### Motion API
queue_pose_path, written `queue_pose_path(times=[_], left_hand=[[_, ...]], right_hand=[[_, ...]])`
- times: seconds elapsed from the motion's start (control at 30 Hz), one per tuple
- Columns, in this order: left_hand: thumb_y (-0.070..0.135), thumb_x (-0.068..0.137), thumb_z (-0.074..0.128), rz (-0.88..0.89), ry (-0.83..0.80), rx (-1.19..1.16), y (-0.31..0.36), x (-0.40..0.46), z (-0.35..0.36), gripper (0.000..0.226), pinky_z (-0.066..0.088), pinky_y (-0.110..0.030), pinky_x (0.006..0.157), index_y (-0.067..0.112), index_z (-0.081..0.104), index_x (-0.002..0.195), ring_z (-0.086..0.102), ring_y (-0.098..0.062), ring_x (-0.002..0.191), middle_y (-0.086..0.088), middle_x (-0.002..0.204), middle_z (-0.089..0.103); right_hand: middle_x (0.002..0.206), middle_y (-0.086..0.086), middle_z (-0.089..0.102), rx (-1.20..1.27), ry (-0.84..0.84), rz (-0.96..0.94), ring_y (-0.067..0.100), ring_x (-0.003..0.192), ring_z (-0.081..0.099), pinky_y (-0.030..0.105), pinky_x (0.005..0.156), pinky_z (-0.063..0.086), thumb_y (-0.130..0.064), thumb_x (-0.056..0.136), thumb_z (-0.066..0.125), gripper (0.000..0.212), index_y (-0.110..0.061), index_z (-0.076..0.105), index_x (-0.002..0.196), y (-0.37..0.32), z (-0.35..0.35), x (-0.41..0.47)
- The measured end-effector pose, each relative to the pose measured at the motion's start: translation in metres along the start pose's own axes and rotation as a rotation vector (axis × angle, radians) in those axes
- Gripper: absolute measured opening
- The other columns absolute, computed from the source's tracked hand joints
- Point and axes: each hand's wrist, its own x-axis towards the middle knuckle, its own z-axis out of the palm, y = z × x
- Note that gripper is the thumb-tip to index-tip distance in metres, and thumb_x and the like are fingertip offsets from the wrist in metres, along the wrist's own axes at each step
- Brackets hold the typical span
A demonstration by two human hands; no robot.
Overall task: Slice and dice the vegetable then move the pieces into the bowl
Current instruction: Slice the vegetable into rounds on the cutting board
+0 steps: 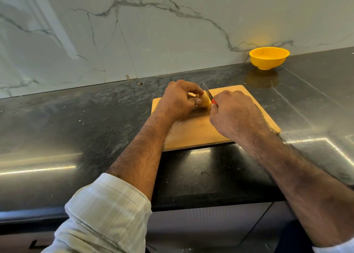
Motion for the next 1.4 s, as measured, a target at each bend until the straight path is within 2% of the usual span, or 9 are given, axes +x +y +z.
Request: queue_pose_path(times=[0.2,0.37,0.53,0.6,0.8,1.0,1.17,1.27,1.4], left_hand=[[0.019,0.094,0.079,-0.009,-0.006,-0.006,0.001,0.001,0.000,0.022,0.059,-0.047,0.099,0.029,0.080,0.114,0.068,-0.015,0.110,0.005,0.120,0.075],[0.016,0.091,0.082,0.017,0.009,0.000,0.001,0.002,0.002,0.024,0.061,-0.044,0.095,0.029,0.081,0.111,0.069,-0.014,0.105,0.007,0.118,0.073],[0.015,0.091,0.082,0.016,0.015,-0.009,-0.001,0.002,0.001,0.023,0.061,-0.042,0.096,0.028,0.082,0.109,0.069,-0.012,0.104,0.008,0.117,0.075],[0.015,0.090,0.082,0.030,0.019,-0.004,0.001,0.001,0.001,0.023,0.061,-0.042,0.097,0.028,0.082,0.108,0.069,-0.011,0.103,0.009,0.115,0.076],[0.011,0.090,0.081,0.014,0.024,-0.031,0.003,-0.002,-0.001,0.022,0.061,-0.041,0.096,0.025,0.083,0.107,0.069,-0.009,0.099,0.007,0.113,0.076],[0.015,0.089,0.083,-0.007,0.038,-0.008,0.002,0.001,0.001,0.020,0.060,-0.043,0.097,0.026,0.083,0.105,0.068,-0.012,0.105,0.009,0.113,0.077],[0.013,0.088,0.082,-0.009,0.046,-0.002,-0.003,0.003,0.001,0.020,0.062,-0.041,0.092,0.027,0.084,0.103,0.070,-0.007,0.099,0.009,0.113,0.078],[0.014,0.088,0.083,-0.011,0.050,-0.004,-0.004,0.003,0.000,0.020,0.063,-0.039,0.090,0.027,0.085,0.103,0.071,-0.002,0.090,0.010,0.111,0.079],[0.019,0.089,0.084,-0.009,0.055,0.013,-0.003,0.001,0.002,0.019,0.062,-0.040,0.093,0.029,0.083,0.105,0.069,-0.004,0.095,0.011,0.112,0.078]], right_hand=[[0.098,0.002,0.055,-0.018,-0.023,0.008,0.019,0.090,0.056,0.032,0.069,0.046,-0.035,0.105,0.055,0.032,-0.014,0.063,0.127,-0.005,-0.002,-0.003],[0.086,0.000,0.053,-0.024,-0.046,0.041,0.020,0.087,0.060,0.035,0.072,0.054,-0.029,0.102,0.059,0.024,-0.014,0.064,0.121,-0.008,-0.004,0.003],[0.080,-0.004,0.059,0.060,-0.013,0.039,0.014,0.072,0.058,0.027,0.056,0.045,-0.030,0.100,0.061,0.017,-0.019,0.071,0.106,0.000,0.004,0.014],[0.078,-0.004,0.060,0.071,-0.020,0.050,0.014,0.070,0.059,0.026,0.054,0.044,-0.029,0.100,0.062,0.014,-0.019,0.071,0.103,-0.001,0.003,0.017],[0.081,-0.001,0.060,0.093,-0.056,0.070,0.016,0.073,0.059,0.031,0.066,0.055,-0.028,0.098,0.067,0.009,-0.020,0.062,0.098,-0.011,0.001,0.024],[0.080,-0.004,0.051,0.044,-0.108,0.084,0.016,0.078,0.057,0.031,0.069,0.049,-0.029,0.100,0.066,0.022,-0.017,0.064,0.117,-0.014,-0.004,0.011],[0.096,0.001,0.054,-0.020,-0.163,0.064,0.019,0.089,0.055,0.033,0.075,0.049,-0.028,0.100,0.066,0.033,-0.015,0.061,0.130,-0.030,-0.010,0.008],[0.111,0.007,0.063,-0.078,-0.205,0.047,0.024,0.095,0.059,0.036,0.080,0.052,-0.026,0.099,0.068,0.036,-0.015,0.060,0.133,-0.039,-0.014,0.009],[0.125,0.009,0.064,-0.138,-0.263,0.050,0.028,0.114,0.063,0.041,0.091,0.055,-0.026,0.100,0.068,0.041,-0.016,0.056,0.138,-0.041,-0.013,0.002]])
